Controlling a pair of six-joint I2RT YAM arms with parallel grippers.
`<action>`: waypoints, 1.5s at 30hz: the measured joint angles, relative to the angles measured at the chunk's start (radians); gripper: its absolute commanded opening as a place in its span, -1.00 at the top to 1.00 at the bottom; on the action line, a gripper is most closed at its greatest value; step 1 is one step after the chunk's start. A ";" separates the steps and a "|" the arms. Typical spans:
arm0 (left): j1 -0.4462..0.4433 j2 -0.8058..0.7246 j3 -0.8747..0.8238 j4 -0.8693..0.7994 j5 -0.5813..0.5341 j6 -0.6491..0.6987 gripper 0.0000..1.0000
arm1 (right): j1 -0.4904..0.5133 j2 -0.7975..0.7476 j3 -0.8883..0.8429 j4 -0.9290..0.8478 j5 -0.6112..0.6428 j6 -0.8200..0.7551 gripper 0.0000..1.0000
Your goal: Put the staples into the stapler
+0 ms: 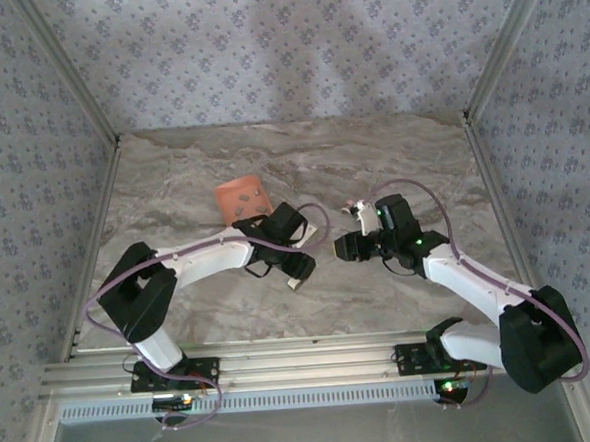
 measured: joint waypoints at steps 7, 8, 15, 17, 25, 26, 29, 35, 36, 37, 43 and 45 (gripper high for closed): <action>-0.011 0.049 0.044 -0.037 0.011 0.003 -0.01 | -0.014 -0.004 -0.023 0.000 -0.012 0.009 0.18; -0.011 0.055 0.047 -0.038 0.013 0.003 0.01 | -0.016 -0.005 -0.023 0.000 -0.015 0.010 0.18; -0.011 0.090 0.069 -0.052 0.026 0.003 0.06 | -0.027 -0.011 -0.027 0.001 -0.027 0.017 0.19; -0.011 0.091 0.070 -0.063 0.026 0.003 0.04 | -0.031 -0.013 -0.031 0.000 -0.030 0.017 0.19; -0.011 0.096 0.076 -0.074 0.026 0.006 0.40 | -0.040 -0.013 -0.037 0.001 -0.041 0.017 0.20; -0.011 0.097 0.077 -0.078 0.026 0.006 0.49 | -0.042 -0.013 -0.037 0.000 -0.043 0.017 0.21; -0.011 0.097 0.084 -0.085 0.026 0.013 0.79 | -0.048 -0.020 -0.039 0.001 -0.049 0.017 0.20; -0.011 0.062 0.054 -0.043 0.018 0.043 1.00 | -0.055 -0.050 -0.059 0.004 -0.056 0.018 0.15; -0.011 0.041 0.035 -0.020 0.018 0.056 1.00 | -0.058 -0.050 -0.060 0.005 -0.062 0.021 0.15; -0.011 0.016 0.014 0.004 0.020 0.070 1.00 | -0.061 -0.050 -0.062 0.006 -0.071 0.024 0.15; 0.014 -0.204 -0.197 0.264 0.141 0.194 1.00 | -0.082 -0.049 -0.072 0.023 -0.130 0.054 0.11; 0.044 -0.288 -0.311 0.407 0.214 0.239 1.00 | -0.090 -0.045 -0.073 0.037 -0.174 0.066 0.11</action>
